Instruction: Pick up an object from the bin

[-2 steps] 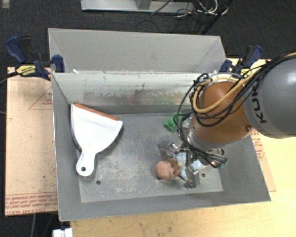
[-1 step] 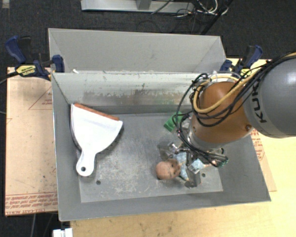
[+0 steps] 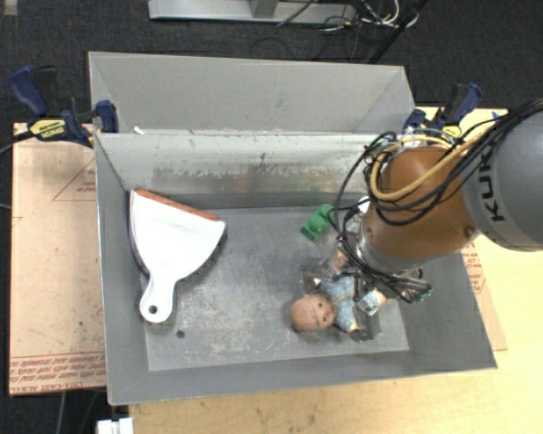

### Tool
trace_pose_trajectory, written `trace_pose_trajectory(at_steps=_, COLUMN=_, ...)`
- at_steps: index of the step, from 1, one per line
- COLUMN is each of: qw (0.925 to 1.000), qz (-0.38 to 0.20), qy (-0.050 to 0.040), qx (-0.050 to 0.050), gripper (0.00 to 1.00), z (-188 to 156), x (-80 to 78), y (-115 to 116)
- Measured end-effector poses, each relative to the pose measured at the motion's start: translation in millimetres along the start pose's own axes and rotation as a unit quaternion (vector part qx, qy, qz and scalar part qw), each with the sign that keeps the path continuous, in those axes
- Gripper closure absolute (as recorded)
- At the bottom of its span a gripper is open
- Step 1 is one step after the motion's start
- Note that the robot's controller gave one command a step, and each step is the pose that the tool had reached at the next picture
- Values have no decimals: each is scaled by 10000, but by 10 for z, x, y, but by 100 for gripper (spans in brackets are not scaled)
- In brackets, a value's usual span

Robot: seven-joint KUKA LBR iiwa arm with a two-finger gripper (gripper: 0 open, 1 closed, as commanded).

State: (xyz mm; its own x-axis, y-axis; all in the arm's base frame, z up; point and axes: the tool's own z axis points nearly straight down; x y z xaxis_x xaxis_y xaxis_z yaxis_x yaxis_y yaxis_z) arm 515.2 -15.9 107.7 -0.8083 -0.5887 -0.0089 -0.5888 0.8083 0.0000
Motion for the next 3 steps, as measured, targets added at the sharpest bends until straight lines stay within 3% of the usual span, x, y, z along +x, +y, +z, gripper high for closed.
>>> trace_pose_trajectory(at_steps=1, qw=9990, qz=-449, qy=0, qx=0, gripper=100, z=385, x=-230, y=275)
trace_pose_trajectory(at_steps=2, qw=9990, qz=-446, qy=0, qx=-1, gripper=100, z=385, x=-230, y=274)
trace_pose_trajectory(at_steps=3, qw=9998, qz=-190, qy=-25, qx=9, gripper=100, z=-1146, x=-277, y=236)
